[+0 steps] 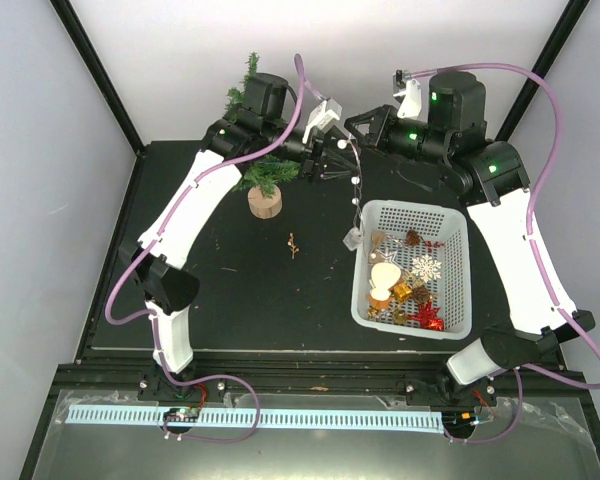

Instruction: Decorate the small christmas tree

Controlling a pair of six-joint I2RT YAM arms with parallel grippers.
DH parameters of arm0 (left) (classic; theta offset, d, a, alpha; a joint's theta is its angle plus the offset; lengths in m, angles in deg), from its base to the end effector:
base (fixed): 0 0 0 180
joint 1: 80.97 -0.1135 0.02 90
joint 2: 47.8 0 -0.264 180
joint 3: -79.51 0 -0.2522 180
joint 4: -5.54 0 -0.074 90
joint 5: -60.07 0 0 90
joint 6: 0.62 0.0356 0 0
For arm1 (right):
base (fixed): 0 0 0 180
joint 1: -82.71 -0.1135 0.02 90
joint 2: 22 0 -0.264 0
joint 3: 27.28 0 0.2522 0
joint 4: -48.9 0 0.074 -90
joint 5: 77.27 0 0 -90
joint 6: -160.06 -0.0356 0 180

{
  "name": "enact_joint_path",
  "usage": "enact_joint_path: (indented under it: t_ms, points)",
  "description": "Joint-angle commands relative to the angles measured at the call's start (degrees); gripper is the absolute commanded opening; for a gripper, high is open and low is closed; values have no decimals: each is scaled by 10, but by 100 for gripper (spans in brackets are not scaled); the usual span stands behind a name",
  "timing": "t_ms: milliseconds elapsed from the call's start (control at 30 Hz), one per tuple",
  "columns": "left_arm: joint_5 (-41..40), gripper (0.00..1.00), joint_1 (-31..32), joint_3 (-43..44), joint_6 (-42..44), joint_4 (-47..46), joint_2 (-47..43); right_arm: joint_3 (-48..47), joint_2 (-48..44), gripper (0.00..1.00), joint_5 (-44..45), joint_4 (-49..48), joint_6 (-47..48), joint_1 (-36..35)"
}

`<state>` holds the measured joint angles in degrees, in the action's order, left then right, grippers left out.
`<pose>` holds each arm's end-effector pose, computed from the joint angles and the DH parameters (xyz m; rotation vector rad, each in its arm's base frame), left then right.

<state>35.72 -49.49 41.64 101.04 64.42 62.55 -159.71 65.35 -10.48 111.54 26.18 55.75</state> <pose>0.3286 -0.2392 0.4534 1.3625 1.4559 -1.3739 0.2500 0.1429 0.5236 -0.0033 2.0430 1.1957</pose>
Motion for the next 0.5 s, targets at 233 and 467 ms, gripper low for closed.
enact_joint_path:
  t_ms: [233, 467]
  points:
    - [4, 55, 3, 29, 75, 43, 3, -8, -4, 1, -14, -12, -1, -3]
    - [6, 45, 0, 54, 165, 112, 10, 6, -13, 1, -18, -15, 1, -3]
